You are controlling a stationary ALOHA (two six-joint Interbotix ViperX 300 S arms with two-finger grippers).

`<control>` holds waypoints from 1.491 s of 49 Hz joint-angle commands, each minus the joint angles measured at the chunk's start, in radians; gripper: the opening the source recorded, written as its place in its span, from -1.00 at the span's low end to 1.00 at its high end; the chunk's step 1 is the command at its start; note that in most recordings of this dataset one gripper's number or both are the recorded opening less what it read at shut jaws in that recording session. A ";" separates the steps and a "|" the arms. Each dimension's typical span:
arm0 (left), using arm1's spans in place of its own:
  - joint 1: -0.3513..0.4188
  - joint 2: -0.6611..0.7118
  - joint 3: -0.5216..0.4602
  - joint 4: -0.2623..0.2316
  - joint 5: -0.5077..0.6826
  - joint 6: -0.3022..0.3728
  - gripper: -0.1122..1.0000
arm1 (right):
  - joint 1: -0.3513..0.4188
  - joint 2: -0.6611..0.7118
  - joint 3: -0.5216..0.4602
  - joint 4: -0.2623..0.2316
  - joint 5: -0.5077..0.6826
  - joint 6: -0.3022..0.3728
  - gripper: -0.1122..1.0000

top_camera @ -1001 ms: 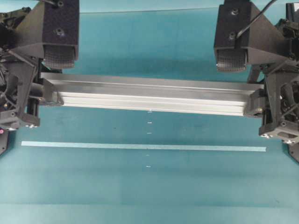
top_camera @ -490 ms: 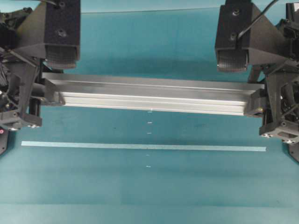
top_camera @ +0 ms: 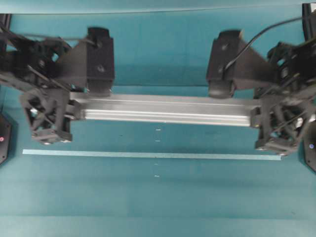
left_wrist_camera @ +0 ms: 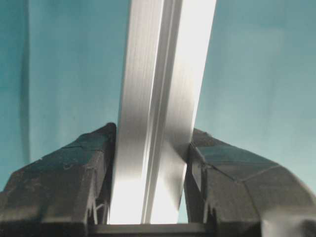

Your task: Lift the metal rail with both hands and move it towards you.

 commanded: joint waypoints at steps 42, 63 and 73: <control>0.018 0.103 0.397 0.000 -0.445 -0.063 -0.23 | -0.035 0.101 0.422 -0.011 -0.565 -0.002 -0.08; 0.003 0.164 0.482 0.000 -0.554 -0.089 -0.23 | -0.006 0.172 0.499 -0.009 -0.723 0.000 -0.07; -0.006 0.178 0.495 0.000 -0.600 -0.115 -0.23 | 0.005 0.192 0.537 -0.008 -0.773 0.005 -0.07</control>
